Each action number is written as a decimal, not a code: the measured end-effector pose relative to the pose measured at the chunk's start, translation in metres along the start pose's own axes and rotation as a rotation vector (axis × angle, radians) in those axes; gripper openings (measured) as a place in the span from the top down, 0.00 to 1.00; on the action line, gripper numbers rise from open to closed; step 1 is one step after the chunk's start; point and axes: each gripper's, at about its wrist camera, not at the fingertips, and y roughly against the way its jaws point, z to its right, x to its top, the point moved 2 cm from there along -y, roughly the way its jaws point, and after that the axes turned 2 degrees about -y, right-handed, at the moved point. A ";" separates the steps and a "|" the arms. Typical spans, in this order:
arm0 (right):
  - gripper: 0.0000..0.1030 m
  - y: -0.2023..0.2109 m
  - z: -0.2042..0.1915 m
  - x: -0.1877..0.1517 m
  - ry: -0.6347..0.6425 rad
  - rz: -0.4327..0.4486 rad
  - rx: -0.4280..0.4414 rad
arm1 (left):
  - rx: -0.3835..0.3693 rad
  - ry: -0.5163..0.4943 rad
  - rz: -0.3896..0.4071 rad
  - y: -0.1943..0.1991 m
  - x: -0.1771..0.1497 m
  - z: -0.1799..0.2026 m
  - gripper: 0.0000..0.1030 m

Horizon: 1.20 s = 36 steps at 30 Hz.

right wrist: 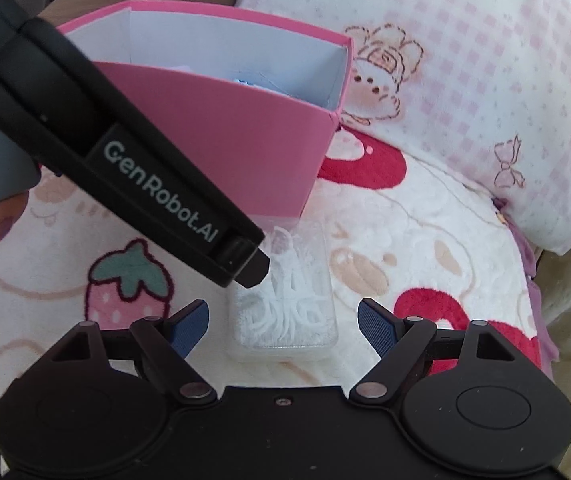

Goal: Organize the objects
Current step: 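Move the left tool toward the clear plastic floss-pick box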

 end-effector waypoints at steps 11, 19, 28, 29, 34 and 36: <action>0.30 -0.021 0.020 -0.009 -0.159 -0.051 0.075 | -0.032 0.058 0.021 -0.014 0.000 -0.003 0.47; 0.37 -0.007 0.011 -0.013 -0.088 -0.064 0.153 | -0.061 0.024 -0.034 -0.003 -0.002 0.004 0.63; 0.37 0.015 -0.007 -0.029 0.031 -0.106 0.216 | -0.060 -0.049 -0.068 0.018 -0.027 0.006 0.63; 0.37 0.019 -0.011 -0.032 0.062 -0.112 0.225 | -0.057 -0.063 -0.058 0.022 -0.030 0.007 0.63; 0.37 0.035 -0.030 -0.044 0.195 -0.113 0.238 | -0.041 -0.098 -0.036 0.028 -0.040 0.010 0.63; 0.37 0.037 -0.031 -0.043 0.210 -0.112 0.231 | -0.054 -0.091 -0.042 0.026 -0.044 0.011 0.62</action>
